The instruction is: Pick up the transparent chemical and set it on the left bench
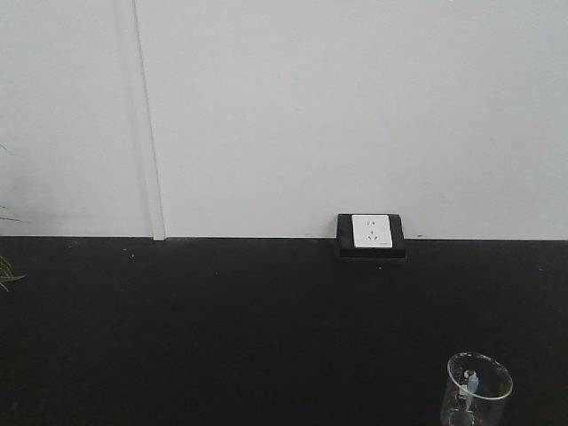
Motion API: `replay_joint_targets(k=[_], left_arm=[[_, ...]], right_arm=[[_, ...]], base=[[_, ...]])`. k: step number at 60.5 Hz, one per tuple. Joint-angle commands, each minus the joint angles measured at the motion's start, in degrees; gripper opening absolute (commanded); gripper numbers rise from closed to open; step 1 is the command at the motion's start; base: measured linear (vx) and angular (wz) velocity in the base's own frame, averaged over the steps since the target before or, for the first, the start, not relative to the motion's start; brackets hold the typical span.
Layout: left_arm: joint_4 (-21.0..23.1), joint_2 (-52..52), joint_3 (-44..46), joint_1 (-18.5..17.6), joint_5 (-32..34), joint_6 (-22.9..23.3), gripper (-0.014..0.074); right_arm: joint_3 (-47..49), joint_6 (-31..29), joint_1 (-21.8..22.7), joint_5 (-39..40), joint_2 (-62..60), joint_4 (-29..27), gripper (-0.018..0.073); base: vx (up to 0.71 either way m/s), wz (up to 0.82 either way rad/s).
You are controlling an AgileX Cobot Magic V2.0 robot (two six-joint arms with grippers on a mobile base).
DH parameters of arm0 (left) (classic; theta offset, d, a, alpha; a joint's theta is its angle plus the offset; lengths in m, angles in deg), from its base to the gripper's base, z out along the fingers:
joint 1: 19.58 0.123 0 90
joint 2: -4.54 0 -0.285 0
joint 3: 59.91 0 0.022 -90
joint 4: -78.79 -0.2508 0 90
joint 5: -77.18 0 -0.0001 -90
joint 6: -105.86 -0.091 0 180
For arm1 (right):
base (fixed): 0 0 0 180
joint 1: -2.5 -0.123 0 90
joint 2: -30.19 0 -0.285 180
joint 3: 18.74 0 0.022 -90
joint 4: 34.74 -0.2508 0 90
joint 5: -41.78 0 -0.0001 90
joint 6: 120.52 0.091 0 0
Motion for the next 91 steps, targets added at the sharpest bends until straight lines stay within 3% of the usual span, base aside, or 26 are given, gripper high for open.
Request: replay_joint_targets(k=[1, 57, 70, 91], left_arm=[[0.0, 1.1, -0.9, -0.1, 4.5, 0.4, -0.0003], [0.0, 1.1, -0.9, -0.1, 4.5, 0.4, -0.0003], [0.0, 1.1, -0.9, -0.1, 4.5, 0.4, -0.0003], [0.0, 1.1, -0.9, -0.1, 4.5, 0.4, -0.0003]], right_arm=[[-0.3, 0.0, 0.1, 5.0, -0.7, 0.5, -0.0008], [-0.3, 0.0, 0.1, 5.7, -0.7, 0.6, -0.0008], [0.3, 2.3, 0.1, 18.1, -0.4, 0.2, -0.0006], [17.7, 2.5, 0.1, 15.3, 15.2, 0.2, 0.0009]], base=[[0.00, 0.00], [0.00, 0.00], [0.00, 0.00], [0.00, 0.00]])
